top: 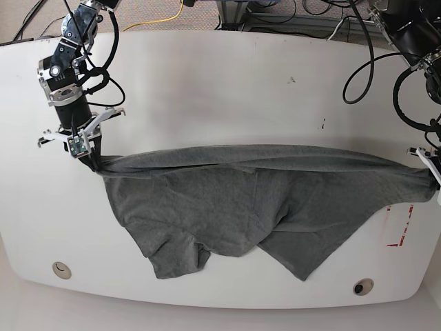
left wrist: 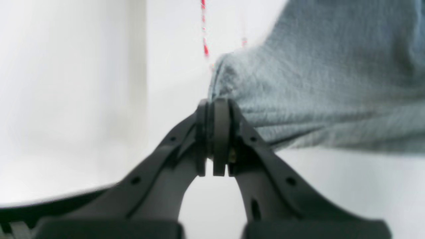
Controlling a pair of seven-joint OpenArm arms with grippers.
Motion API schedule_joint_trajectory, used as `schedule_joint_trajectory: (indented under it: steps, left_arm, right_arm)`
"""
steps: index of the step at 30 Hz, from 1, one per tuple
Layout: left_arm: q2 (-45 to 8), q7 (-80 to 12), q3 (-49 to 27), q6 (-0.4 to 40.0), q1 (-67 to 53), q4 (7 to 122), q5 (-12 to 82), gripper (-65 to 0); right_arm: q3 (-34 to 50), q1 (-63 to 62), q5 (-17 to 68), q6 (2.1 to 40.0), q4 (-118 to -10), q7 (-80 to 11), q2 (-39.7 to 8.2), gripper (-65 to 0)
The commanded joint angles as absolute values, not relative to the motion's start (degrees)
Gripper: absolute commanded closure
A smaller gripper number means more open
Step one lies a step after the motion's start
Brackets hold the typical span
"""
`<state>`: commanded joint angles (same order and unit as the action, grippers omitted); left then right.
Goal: Layout the t-shirt on the table in an organized manner, then fold the t-shirt properly
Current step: 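Lift the t-shirt with both grippers and stretch it apart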
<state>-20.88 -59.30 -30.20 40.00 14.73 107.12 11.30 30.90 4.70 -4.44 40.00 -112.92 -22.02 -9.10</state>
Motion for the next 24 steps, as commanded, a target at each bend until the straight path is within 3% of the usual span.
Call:
schedule_joint_trajectory:
  steps: [9,15,24]
  left_arm:
    - [-16.84,-62.55,-24.04,39.87,32.48,108.53,11.30,0.0]
    - [-16.57,-65.80,-21.76,36.70,47.43,107.47,11.21,0.0]
    - [-17.89,-65.63,-16.48,36.09,68.79,97.98,11.21,0.0]
  right_arm:
    - [25.01,-14.81,-4.97,40.00,-109.76,-32.40,-15.78,0.0]
    - [19.65,-29.05,-4.97,40.00,-103.87,-36.44,-21.14,0.0]
    - [11.12,-49.54,-4.97,40.00,-94.99,-41.10,-28.09,0.0]
